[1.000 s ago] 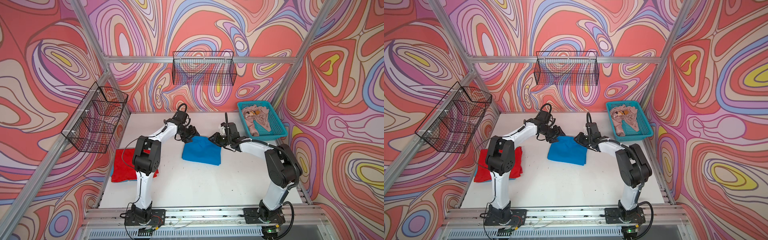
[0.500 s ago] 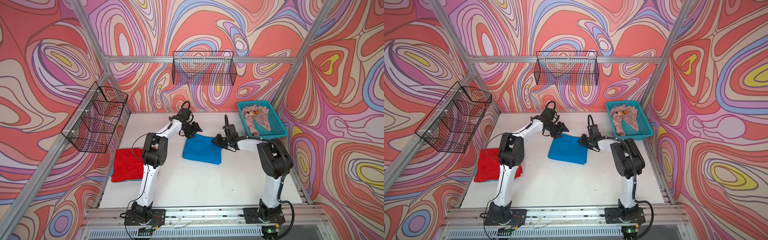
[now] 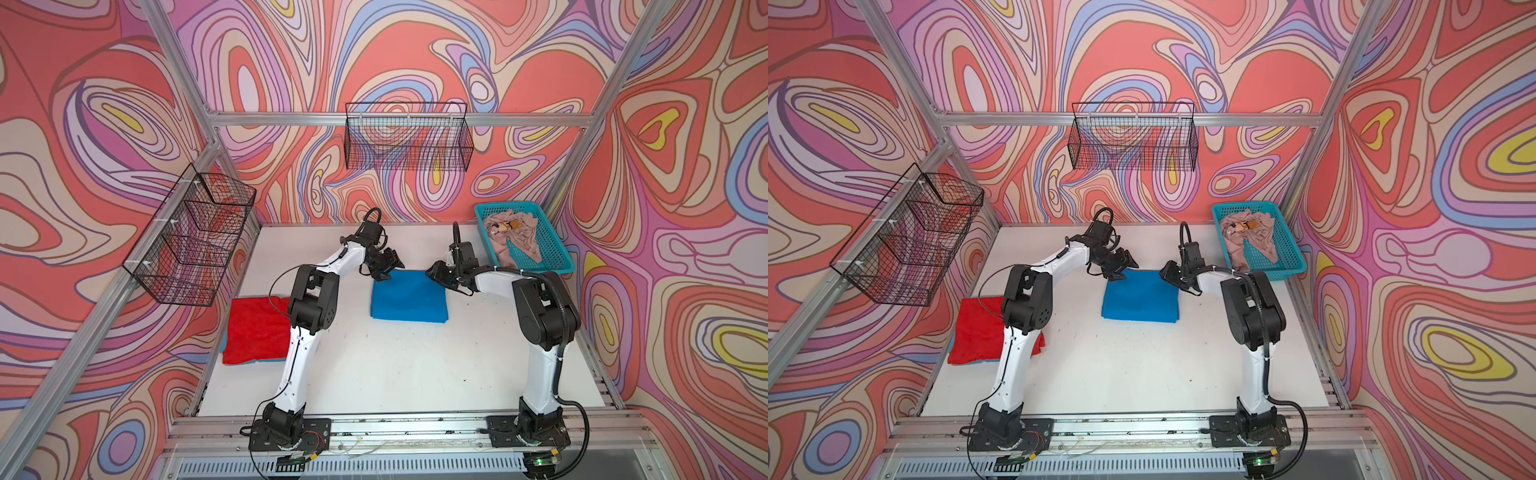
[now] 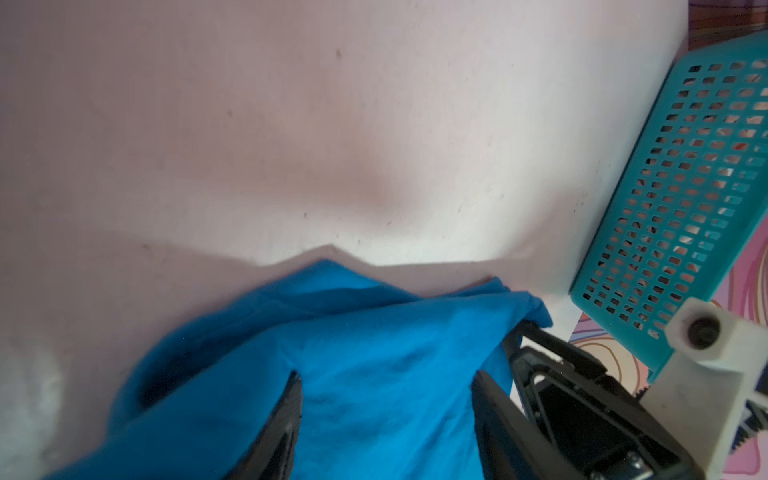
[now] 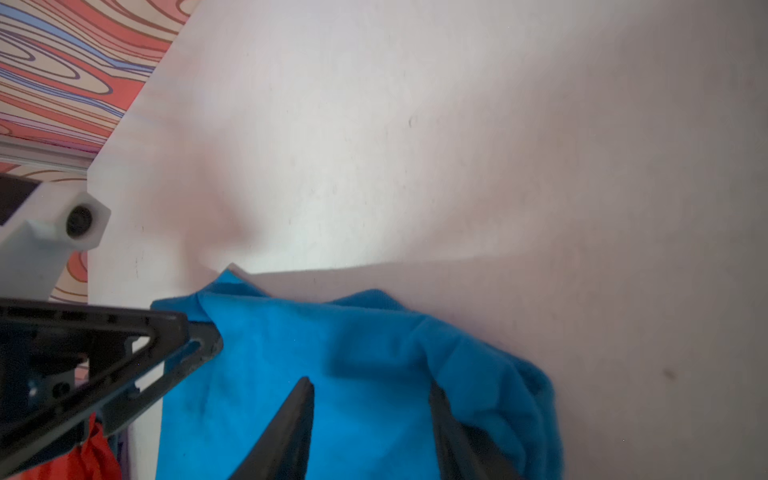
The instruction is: Fold and stack the t-shirts
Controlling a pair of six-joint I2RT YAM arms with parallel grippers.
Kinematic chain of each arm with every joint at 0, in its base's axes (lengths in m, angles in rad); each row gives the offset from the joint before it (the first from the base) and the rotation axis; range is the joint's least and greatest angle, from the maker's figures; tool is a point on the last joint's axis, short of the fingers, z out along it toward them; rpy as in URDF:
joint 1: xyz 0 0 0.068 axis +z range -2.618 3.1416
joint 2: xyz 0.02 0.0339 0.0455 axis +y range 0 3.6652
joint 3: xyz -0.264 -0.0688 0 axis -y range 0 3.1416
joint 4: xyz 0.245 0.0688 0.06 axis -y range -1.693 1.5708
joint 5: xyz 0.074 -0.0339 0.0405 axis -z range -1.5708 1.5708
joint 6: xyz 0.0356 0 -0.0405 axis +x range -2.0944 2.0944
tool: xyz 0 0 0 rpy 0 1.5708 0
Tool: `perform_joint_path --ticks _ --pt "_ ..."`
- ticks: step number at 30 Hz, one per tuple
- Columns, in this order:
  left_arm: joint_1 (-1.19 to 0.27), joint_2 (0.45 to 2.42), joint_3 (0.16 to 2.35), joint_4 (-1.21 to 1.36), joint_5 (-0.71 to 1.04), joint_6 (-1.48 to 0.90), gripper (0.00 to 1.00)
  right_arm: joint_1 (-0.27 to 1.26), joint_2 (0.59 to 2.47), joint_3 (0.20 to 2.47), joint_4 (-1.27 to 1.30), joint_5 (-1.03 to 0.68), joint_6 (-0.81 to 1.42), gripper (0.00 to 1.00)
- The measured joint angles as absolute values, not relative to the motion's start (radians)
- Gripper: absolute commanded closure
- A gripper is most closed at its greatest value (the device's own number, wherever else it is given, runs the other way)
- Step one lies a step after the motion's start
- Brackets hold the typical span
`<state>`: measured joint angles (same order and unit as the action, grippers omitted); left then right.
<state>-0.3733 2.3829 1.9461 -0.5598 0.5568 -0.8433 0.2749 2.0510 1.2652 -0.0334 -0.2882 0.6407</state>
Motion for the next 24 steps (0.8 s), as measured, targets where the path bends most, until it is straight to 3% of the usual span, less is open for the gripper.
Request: perform_joint_path --ticks 8,16,21,24 --pt "-0.374 2.272 1.744 -0.457 0.558 -0.87 0.32 0.274 2.052 1.246 -0.002 -0.305 0.62 0.49" --pt "-0.38 2.064 1.388 -0.295 0.579 -0.947 0.31 0.284 1.92 1.037 0.067 -0.417 0.655 0.47" --pt "-0.401 1.958 1.275 -0.293 0.574 -0.973 0.28 0.292 1.791 0.947 -0.025 -0.418 0.652 0.44" --pt "-0.407 1.884 1.268 -0.319 0.562 -0.969 0.2 0.291 1.717 0.954 -0.103 -0.389 0.631 0.45"
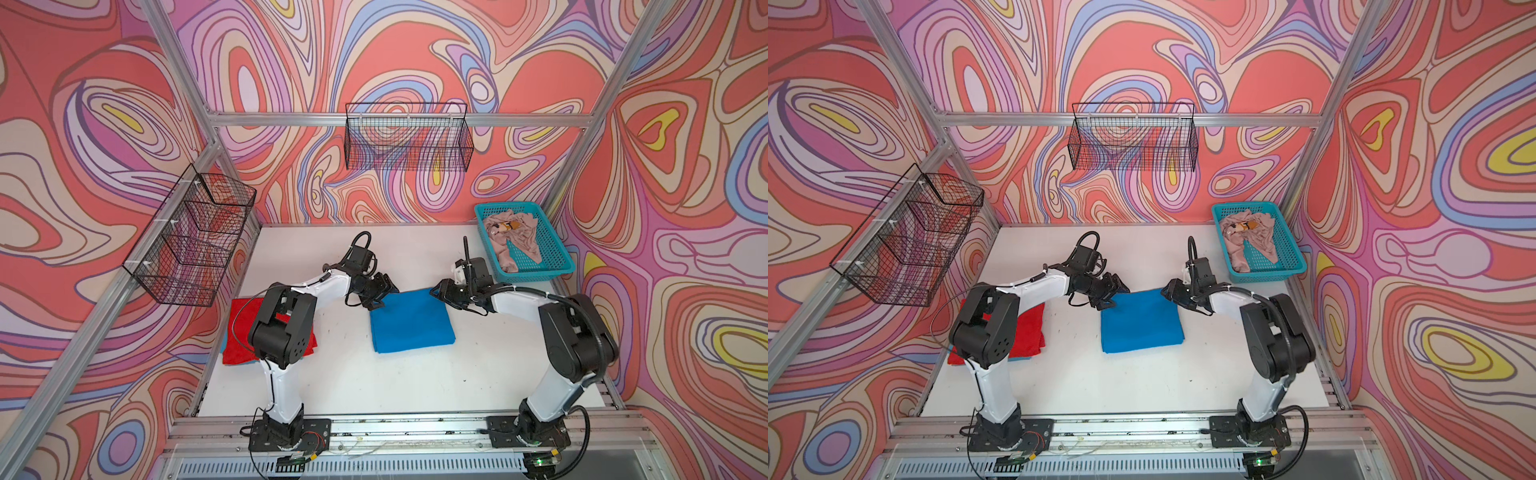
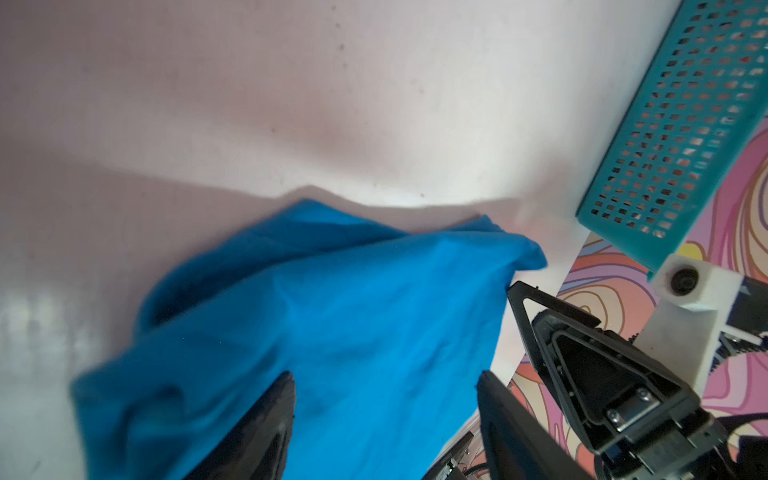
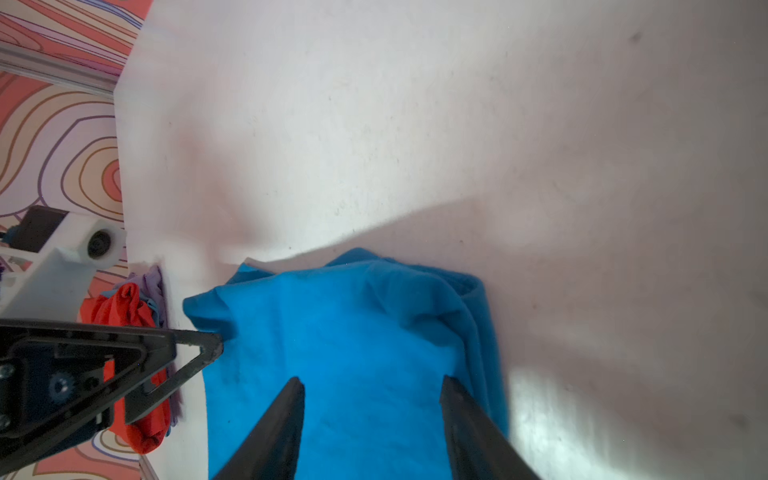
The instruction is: Fold and stack the t-shirts
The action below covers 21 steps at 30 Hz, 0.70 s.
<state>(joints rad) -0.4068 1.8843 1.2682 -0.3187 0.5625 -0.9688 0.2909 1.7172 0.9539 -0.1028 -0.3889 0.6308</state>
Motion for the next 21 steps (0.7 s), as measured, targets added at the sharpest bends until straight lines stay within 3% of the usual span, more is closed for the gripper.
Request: perform_joint_path --ticks 4,6,8,9,11,21 --pt "-0.398 1.769 1.295 -0.36 0.553 -0.939 0.13 0.29 1.657 1.006 -0.186 -0.368 0.6 0.45" --pt "-0.387 1.713 1.295 -0.377 0.549 -0.917 0.04 0.29 1.623 1.023 -0.244 -0.348 0.579 0.44" --pt "-0.371 1.644 1.277 -0.405 0.542 -0.89 0.0 0.29 1.586 1.04 -0.327 -0.304 0.548 0.34" --pt "-0.364 1.614 1.262 -0.42 0.539 -0.881 0.0 0.29 1.575 1.044 -0.358 -0.289 0.54 0.23" --pt "-0.347 1.545 1.206 -0.459 0.526 -0.853 0.0 0.29 1.554 1.045 -0.427 -0.259 0.5 0.18" --pt "-0.31 1.502 0.972 -0.557 0.502 -0.796 0.0 0.29 1.581 0.986 -0.547 -0.262 0.441 0.12"
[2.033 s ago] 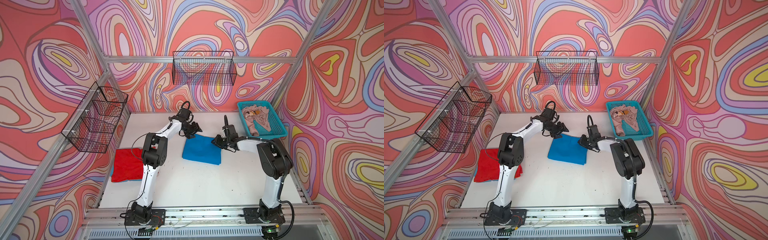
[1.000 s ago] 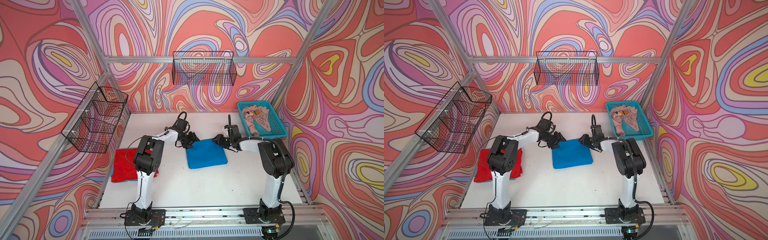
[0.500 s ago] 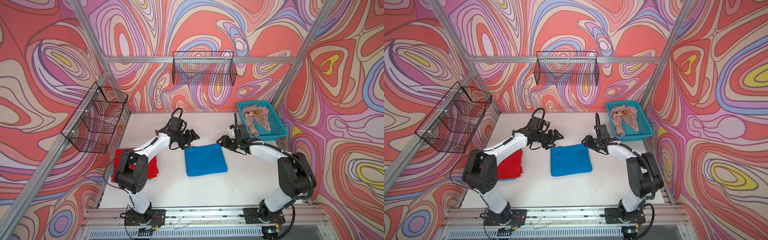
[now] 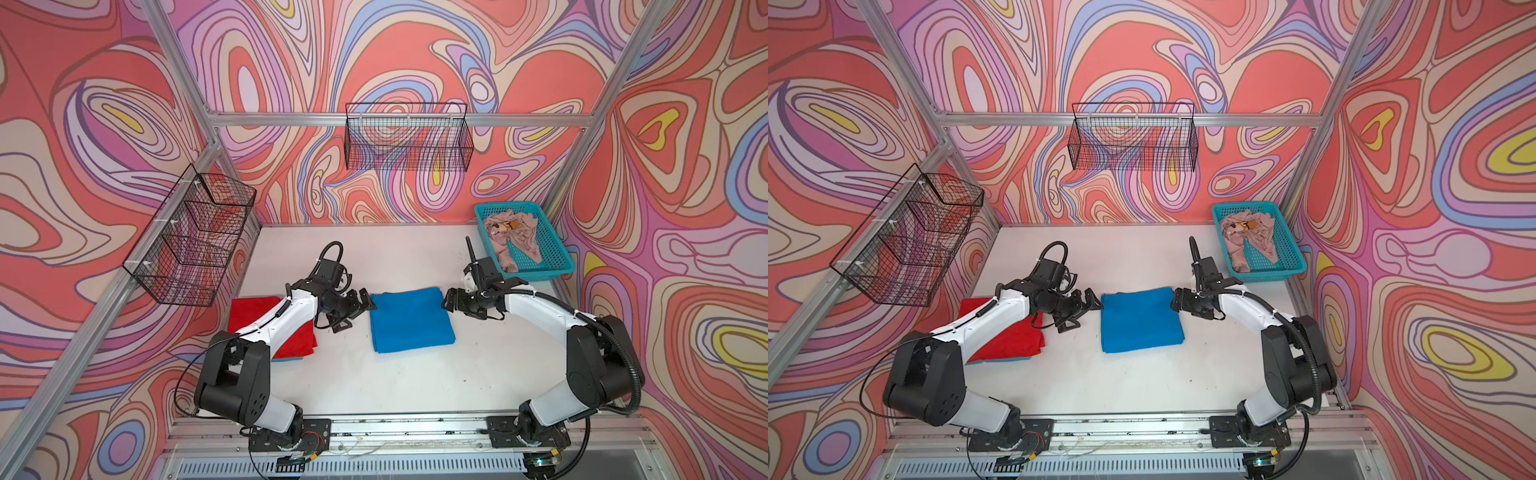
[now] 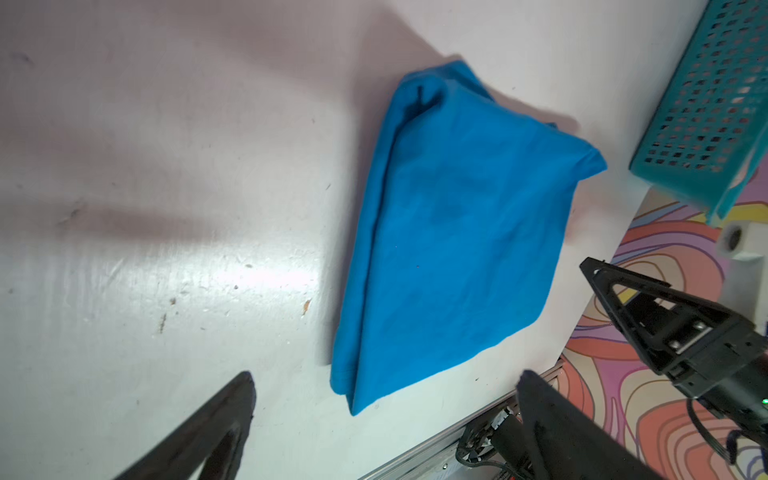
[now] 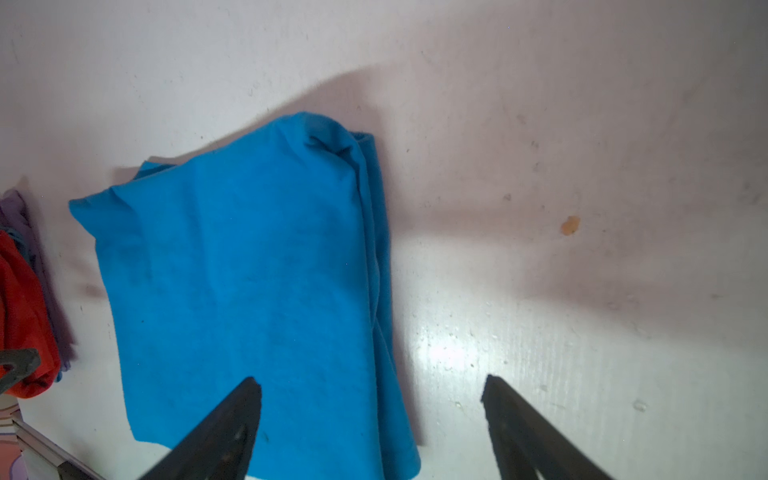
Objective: Fold and stack the t-shirts
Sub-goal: 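Grasp the folded blue shirt's sides with both grippers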
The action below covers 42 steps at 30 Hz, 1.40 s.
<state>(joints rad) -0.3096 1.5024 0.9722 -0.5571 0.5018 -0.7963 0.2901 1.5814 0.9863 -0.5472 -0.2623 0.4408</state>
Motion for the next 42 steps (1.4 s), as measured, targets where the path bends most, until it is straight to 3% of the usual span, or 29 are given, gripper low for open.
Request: perform_joint_path --ticks 18,28,42 --pt "-0.398 1.665 0.93 -0.44 0.509 -0.869 0.03 0.315 1.696 0.986 -0.54 -0.273 0.442 0.16" --pt "-0.451 1.703 0.952 -0.394 0.476 -0.913 0.21 0.316 1.729 0.988 -0.46 -0.344 0.465 0.22" --pt "-0.484 1.718 0.955 -0.412 0.399 -0.941 0.33 0.315 1.762 0.957 -0.321 -0.485 0.501 0.34"
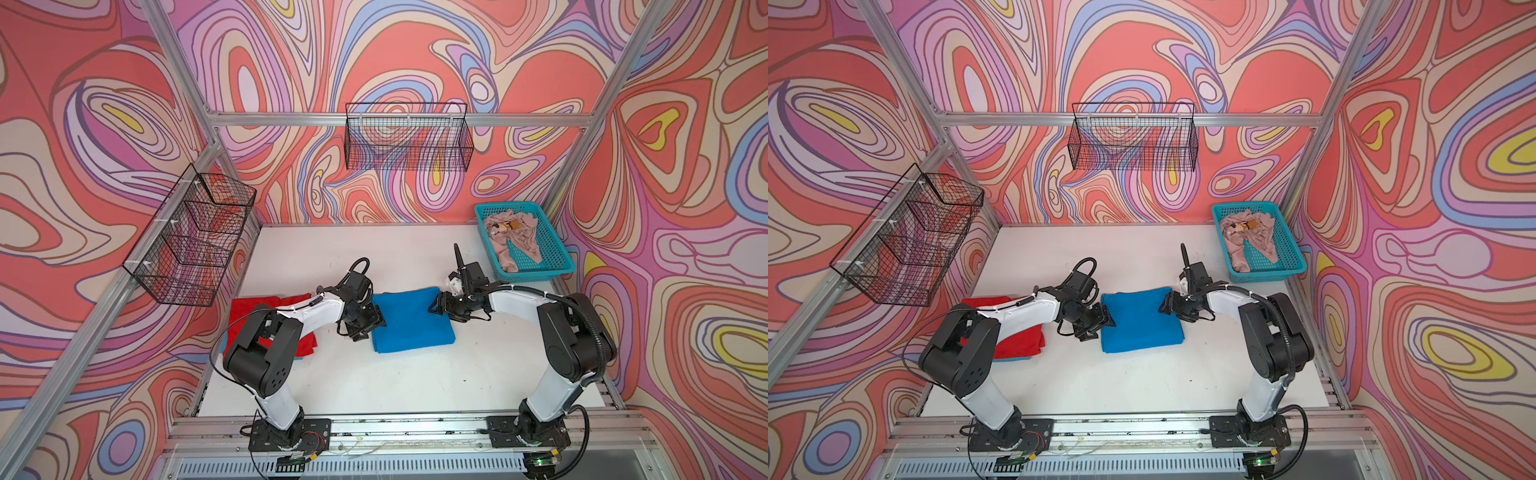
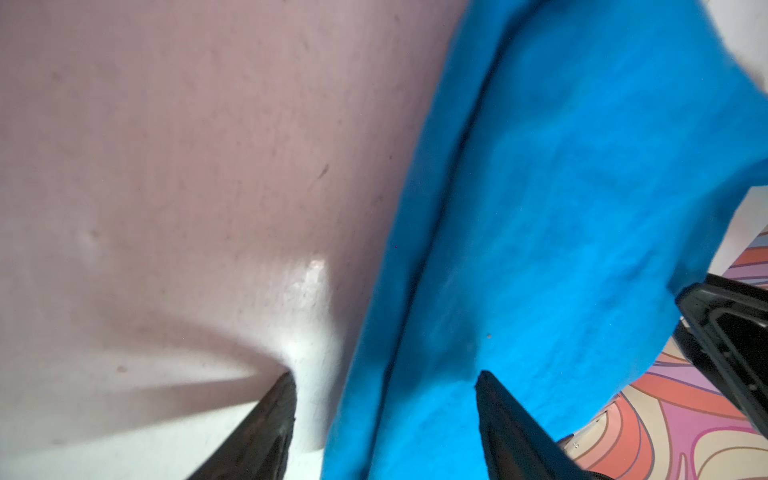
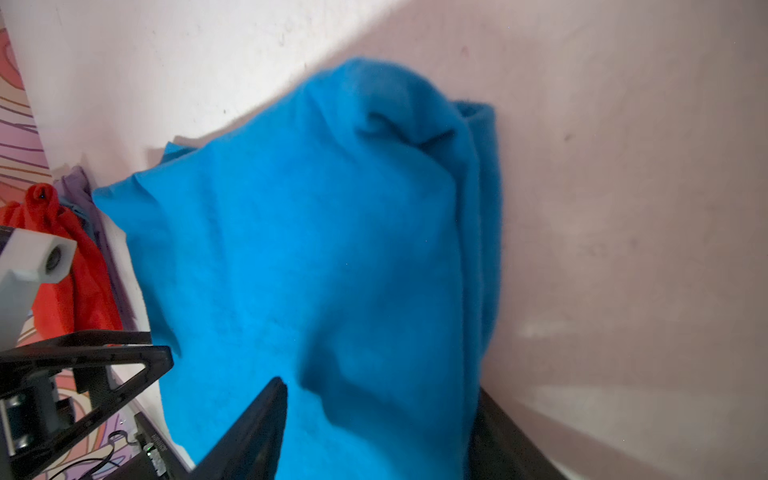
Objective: Fold and stack the t-shirts
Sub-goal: 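Grasp the folded blue shirt's sides with both grippers, then lift the blue shirt and carry it over the red shirt with both grippers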
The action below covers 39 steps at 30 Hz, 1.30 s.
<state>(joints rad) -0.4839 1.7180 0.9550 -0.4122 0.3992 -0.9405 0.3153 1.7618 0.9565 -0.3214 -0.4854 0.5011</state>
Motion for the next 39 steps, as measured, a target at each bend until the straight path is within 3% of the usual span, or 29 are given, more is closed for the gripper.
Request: perform_joint_path --ticks 5,16,22,33,39 --pt "-0.49 1.718 0.954 -0.415 0.385 -0.947 0.33 0.315 1.757 0.93 -0.29 -0.538 0.506 0.34" --pt "-0.527 1.747 0.946 -0.278 0.446 -0.952 0.36 0.341 1.68 0.875 -0.331 -0.417 0.506 0.36" --pt "-0.531 1.756 0.944 -0.245 0.459 -0.955 0.38 0.382 1.711 0.845 -0.209 -0.526 0.542 0.4" --pt "-0.536 1.761 0.933 -0.209 0.469 -0.955 0.44 0.381 1.74 0.738 0.007 -0.746 0.645 0.53" --pt "-0.538 1.765 0.925 -0.186 0.472 -0.954 0.61 0.381 1.76 0.71 0.052 -0.783 0.678 0.74"
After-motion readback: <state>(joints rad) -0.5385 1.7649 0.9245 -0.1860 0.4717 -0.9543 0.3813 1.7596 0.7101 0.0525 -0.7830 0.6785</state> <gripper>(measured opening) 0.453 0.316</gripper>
